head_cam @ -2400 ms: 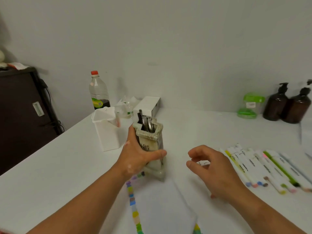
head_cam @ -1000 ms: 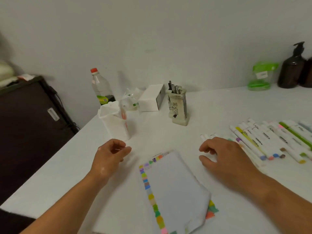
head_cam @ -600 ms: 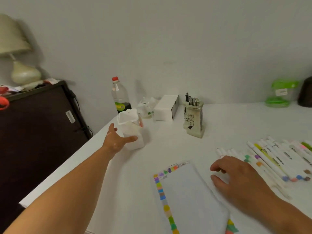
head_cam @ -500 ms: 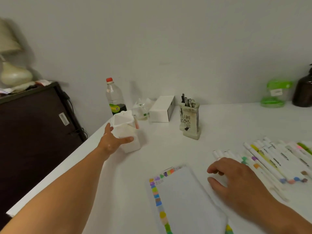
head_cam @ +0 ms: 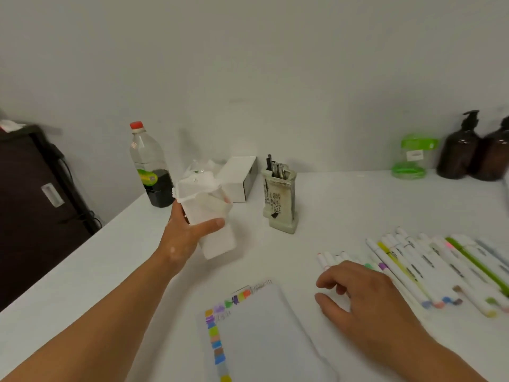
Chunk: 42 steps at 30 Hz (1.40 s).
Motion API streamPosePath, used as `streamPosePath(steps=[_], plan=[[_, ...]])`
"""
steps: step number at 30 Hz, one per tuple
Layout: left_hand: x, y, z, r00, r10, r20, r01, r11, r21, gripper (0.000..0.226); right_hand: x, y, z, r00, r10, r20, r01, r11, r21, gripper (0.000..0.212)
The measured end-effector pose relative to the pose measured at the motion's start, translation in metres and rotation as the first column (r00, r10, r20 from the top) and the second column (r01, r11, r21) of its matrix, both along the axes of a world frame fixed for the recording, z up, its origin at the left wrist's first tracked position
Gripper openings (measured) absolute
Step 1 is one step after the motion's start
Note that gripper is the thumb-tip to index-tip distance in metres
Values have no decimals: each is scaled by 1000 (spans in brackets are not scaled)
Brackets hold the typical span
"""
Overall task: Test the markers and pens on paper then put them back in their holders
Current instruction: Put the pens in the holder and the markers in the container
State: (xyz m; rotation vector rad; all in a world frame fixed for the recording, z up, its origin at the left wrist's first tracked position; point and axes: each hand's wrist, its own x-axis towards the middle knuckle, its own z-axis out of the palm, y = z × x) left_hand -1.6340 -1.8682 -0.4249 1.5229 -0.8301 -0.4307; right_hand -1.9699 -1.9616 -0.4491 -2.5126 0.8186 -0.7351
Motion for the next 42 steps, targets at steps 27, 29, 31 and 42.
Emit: streamPosePath(steps=[27,29,31,42], plan=[[-121,-19,-42,966,-238,104,236,971,29,117,23,-34,23,697,-340,-631,309,937,-164,51],[-120,-18,-41,962,-259,83,259,966,13,117,29,-36,25,709,-309,-634,297,946,-129,44],[-120,-17,-39,955,-291,62,292,956,-4,116,33,-39,25,711,-277,-646,283,954,-97,40],[-117,-10,-26,946,-184,268,206,977,-56,111,47,-37,16,791,-238,-564,289,957,2,30]])
